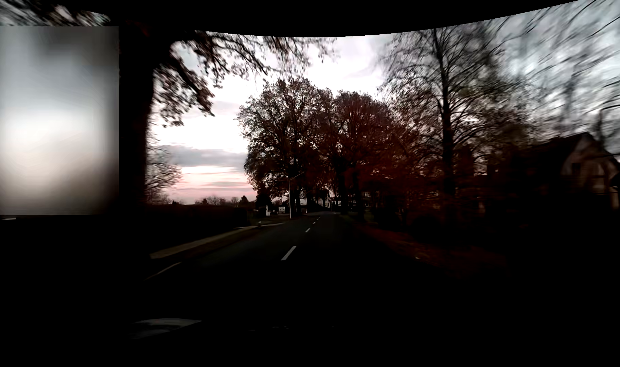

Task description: Follow the waypoints while adhering to traffic rules and regulations

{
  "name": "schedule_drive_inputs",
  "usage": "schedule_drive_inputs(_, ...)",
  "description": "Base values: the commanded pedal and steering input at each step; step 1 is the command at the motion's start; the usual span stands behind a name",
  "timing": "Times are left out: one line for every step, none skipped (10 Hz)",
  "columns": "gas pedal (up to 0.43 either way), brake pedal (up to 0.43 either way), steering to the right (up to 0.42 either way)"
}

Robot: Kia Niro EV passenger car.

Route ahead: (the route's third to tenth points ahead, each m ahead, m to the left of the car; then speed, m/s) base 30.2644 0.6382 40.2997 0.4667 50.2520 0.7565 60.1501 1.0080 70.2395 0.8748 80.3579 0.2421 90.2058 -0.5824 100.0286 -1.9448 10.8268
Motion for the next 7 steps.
schedule_drive_inputs(0.079, 0.000, -0.001)
schedule_drive_inputs(0.079, 0.000, -0.002)
schedule_drive_inputs(0.079, 0.000, -0.002)
schedule_drive_inputs(0.079, 0.000, -0.001)
schedule_drive_inputs(0.079, 0.000, -0.002)
schedule_drive_inputs(0.079, 0.000, -0.002)
schedule_drive_inputs(0.079, 0.000, -0.002)
